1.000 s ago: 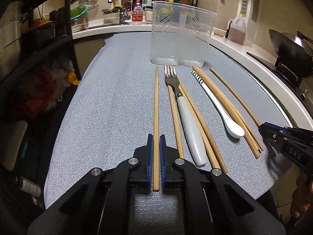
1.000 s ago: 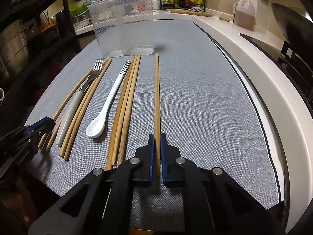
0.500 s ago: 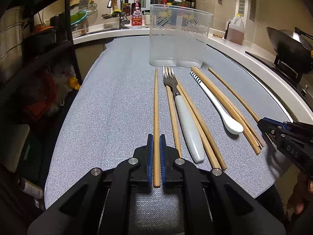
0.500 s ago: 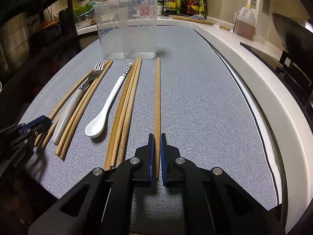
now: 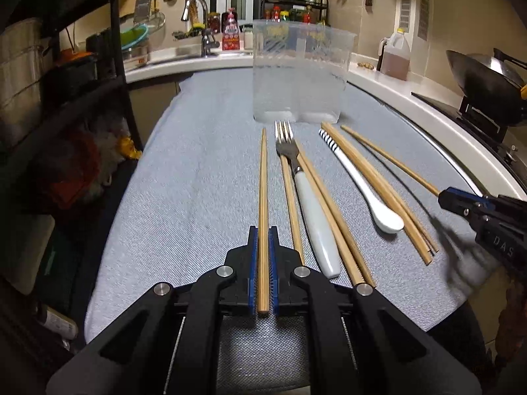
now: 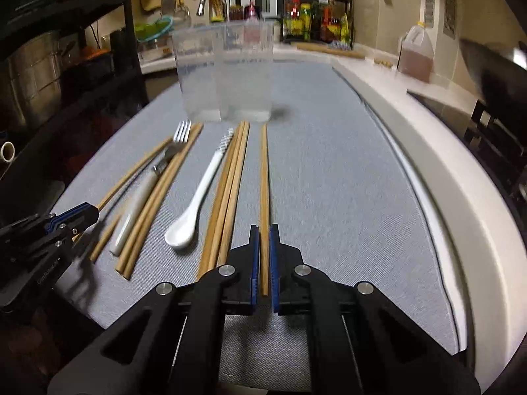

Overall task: Organize utensils
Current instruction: 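Lift the chopsticks upright with both grippers and carry them over the clear container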

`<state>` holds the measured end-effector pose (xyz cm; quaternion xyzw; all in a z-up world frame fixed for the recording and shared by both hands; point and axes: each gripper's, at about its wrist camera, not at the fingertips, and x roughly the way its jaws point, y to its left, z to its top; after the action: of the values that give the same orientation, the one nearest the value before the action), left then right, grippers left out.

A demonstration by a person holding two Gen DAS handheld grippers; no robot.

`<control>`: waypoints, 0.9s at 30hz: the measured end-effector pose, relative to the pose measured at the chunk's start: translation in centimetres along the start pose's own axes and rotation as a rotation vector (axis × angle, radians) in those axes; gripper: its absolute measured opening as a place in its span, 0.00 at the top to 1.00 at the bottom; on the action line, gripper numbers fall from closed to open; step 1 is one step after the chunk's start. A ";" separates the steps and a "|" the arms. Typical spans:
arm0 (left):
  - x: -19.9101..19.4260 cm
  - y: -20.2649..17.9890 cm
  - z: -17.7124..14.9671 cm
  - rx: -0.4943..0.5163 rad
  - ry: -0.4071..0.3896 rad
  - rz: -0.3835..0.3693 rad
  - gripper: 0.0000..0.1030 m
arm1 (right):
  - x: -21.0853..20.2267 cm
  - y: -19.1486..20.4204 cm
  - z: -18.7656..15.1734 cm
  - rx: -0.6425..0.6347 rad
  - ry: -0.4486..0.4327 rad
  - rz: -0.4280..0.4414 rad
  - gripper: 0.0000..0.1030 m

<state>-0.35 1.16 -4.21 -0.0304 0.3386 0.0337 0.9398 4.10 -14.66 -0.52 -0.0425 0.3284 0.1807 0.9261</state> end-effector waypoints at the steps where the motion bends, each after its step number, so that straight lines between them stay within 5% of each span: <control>1: -0.4 0.0 0.2 0.006 -0.011 0.000 0.94 | -0.4 0.0 0.2 0.003 -0.008 -0.002 0.94; 11: -4.7 1.4 4.8 0.013 -0.151 -0.034 0.94 | -5.9 -0.6 2.7 0.057 -0.120 -0.012 0.94; 27: -6.5 3.2 14.1 0.024 -0.227 -0.122 0.94 | -7.6 -2.3 10.9 0.059 -0.188 0.053 0.94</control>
<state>3.32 5.16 10.71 -0.0356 0.2280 -0.0244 0.9727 5.91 -17.03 12.62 0.0106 0.2461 0.1984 0.9487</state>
